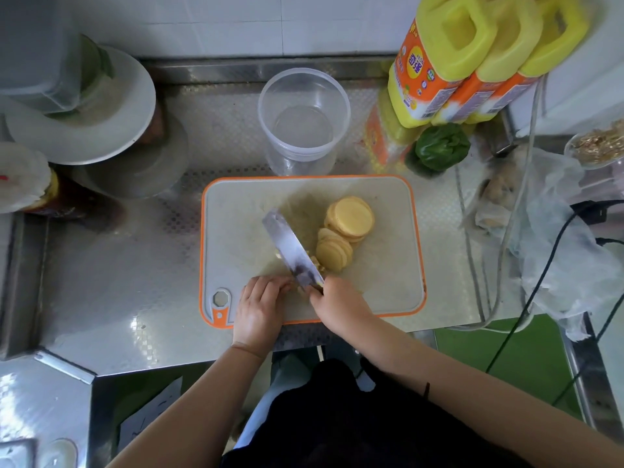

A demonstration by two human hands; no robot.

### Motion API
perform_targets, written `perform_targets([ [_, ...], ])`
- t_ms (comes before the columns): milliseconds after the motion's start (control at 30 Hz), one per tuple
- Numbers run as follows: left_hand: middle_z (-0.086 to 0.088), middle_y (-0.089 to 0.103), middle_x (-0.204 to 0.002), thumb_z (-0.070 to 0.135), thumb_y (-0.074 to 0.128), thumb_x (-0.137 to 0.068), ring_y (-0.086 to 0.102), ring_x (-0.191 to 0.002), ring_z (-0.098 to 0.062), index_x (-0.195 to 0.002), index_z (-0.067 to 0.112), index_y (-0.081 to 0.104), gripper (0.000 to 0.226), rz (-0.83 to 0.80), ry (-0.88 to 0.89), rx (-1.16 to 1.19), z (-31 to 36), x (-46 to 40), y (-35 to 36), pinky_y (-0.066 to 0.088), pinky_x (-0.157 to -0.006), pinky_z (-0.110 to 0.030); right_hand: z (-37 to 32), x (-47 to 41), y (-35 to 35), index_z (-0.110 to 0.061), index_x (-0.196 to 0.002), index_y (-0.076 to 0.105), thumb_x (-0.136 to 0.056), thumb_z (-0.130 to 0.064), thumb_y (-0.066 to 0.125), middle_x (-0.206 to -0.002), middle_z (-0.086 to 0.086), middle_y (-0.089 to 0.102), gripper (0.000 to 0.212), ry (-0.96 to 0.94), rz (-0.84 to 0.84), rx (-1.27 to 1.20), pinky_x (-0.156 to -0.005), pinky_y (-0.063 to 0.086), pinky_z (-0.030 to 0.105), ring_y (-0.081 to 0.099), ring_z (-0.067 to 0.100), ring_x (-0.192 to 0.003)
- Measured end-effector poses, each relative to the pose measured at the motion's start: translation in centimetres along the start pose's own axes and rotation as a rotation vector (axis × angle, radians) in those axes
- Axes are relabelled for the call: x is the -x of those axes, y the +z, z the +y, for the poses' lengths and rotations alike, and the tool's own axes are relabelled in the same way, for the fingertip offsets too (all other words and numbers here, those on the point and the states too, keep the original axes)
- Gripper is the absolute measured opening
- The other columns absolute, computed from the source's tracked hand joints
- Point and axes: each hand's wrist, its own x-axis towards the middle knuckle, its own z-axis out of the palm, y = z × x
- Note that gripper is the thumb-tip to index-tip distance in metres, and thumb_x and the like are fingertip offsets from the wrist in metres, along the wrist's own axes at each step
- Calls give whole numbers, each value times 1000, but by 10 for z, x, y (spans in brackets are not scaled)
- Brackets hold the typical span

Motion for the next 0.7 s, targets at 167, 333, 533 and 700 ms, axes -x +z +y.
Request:
perform_targets([
  [167,-7,61,-130,16,47,-98,53,-117,-27,-131,13,56,34,-103,234,-98,16,8,-11,43,-96,-36,-2,3,-24,-13,-59,44,-91,-25,50,-42,-5,45,35,85,-67,-348,-43,38,25,47,20,-41],
  [333,-3,59,-134,20,50,-94,52,-122,-26,-133,12,61,42,-191,229,-181,9,15,-10,41,-100,-41,2,2,-30,-13,-62,35,-88,-23,47,-51,4,37,30,113,-59,-475,-45,38,28,41,19,-35],
  [533,-6,55,-140,21,48,-97,50,-127,-29,-138,10,54,43,-127,206,-169,19,-4,-17,41,-105,-43,4,5,-39,-9,-72,44,-87,-22,47,-57,6,45,20,91,-92,-428,-46,39,28,44,18,-39],
  [700,-4,48,-148,23,48,-96,46,-134,-31,-144,11,49,50,-188,141,-255,19,-22,-14,37,-110,-48,1,11,-42,-9,-74,46,-87,-19,46,-60,8,49,17,69,-100,-431,-42,36,24,45,18,-38],
])
